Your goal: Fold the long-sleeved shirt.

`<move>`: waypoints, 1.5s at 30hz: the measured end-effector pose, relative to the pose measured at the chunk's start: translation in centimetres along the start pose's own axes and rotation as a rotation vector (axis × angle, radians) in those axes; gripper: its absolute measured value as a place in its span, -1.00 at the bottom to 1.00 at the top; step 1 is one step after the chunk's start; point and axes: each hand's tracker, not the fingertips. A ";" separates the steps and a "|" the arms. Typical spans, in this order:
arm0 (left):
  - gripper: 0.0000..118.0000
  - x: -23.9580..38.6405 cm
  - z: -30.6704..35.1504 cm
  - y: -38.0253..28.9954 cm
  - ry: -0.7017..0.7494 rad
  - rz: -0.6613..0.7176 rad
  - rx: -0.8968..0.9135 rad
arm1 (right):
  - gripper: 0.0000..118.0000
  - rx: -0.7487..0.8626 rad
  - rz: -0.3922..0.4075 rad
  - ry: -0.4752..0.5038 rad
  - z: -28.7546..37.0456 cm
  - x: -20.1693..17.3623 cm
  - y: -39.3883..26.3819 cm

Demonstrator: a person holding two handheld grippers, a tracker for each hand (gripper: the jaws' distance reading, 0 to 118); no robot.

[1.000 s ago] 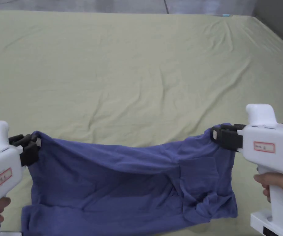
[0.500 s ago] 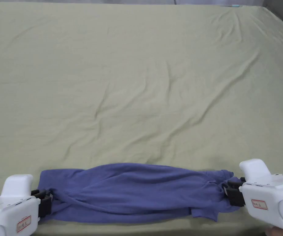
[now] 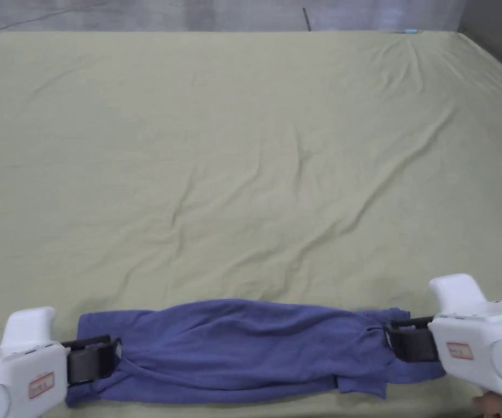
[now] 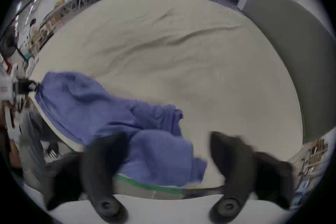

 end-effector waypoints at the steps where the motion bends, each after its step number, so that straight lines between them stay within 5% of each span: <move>1: 1.00 0.2 1.9 0.4 -0.011 -0.018 0.085 | 0.92 0.095 -0.037 0.033 1.7 0.2 0.5; 4: 0.98 0.4 4.4 3.2 -0.039 -0.007 0.178 | 0.90 0.256 -0.105 0.020 5.1 -0.5 2.5; 5: 0.75 1.1 5.5 3.5 -0.053 -0.007 0.196 | 0.85 0.280 -0.115 0.006 5.7 -0.8 3.1; 6: 0.03 1.5 6.2 4.0 -0.077 -0.012 0.222 | 0.43 0.310 -0.102 -0.002 5.9 -1.3 3.5; 7: -0.77 1.7 6.3 4.4 -0.083 -0.021 0.251 | -0.36 0.338 -0.082 -0.009 6.1 -1.8 3.8; 8: -1.00 2.0 6.1 4.6 -0.081 -0.022 0.249 | -0.96 0.342 -0.073 -0.016 5.7 -2.3 4.2; 13: -1.00 2.3 5.8 4.1 -0.114 -0.012 0.228 | -0.96 0.310 -0.103 0.039 4.7 -3.0 4.6; 16: -0.91 -0.1 5.0 3.5 -0.187 0.123 0.192 | -0.96 0.298 -0.081 0.047 4.7 -3.5 4.5; 17: -0.37 -1.4 4.3 3.3 -0.227 0.172 0.170 | -0.96 0.295 -0.081 0.051 4.7 -3.5 4.4; 18: 0.78 -3.0 3.5 2.8 -0.300 0.250 0.146 | -0.96 0.289 -0.081 0.060 4.7 -3.3 4.2; 19: 1.00 -4.3 2.4 2.2 -0.367 0.315 0.107 | -0.96 0.284 -0.082 0.067 4.7 -3.2 4.1; 27: 1.00 -9.7 -4.2 -2.2 -0.489 0.604 -0.068 | -0.96 0.250 -0.075 0.086 4.6 -4.3 3.4; 31: 1.00 -8.8 -7.7 -4.1 -0.725 0.745 -0.109 | -0.96 0.239 -0.066 0.085 4.5 -5.3 3.5; 36: 1.00 -9.9 -13.0 -3.3 -0.819 0.724 -0.089 | -0.96 0.236 -0.062 0.092 4.6 -5.7 3.6; 37: 0.82 -7.0 -12.1 -3.6 -0.804 0.684 -0.079 | -0.96 0.236 -0.060 0.089 4.7 -5.8 3.6; 38: 0.27 -6.4 -12.0 -3.4 -0.774 0.647 -0.078 | -0.96 0.234 -0.061 0.088 4.7 -5.8 3.7; 39: -0.84 -5.9 -12.0 -3.1 -0.676 0.598 -0.098 | -0.96 0.234 -0.061 0.088 4.8 -5.8 3.6; 41: -0.84 -5.2 -12.0 -2.3 -0.492 0.509 -0.190 | -0.96 0.235 -0.064 0.084 5.0 -5.5 3.6; 42: -0.84 -5.3 -11.8 -2.4 -0.608 0.512 -0.140 | -0.96 0.235 -0.065 0.082 5.1 -5.4 3.5; 45: -0.84 -5.6 -9.6 -1.5 -0.473 0.450 -0.062 | -0.96 0.233 -0.067 0.074 5.3 -5.1 3.3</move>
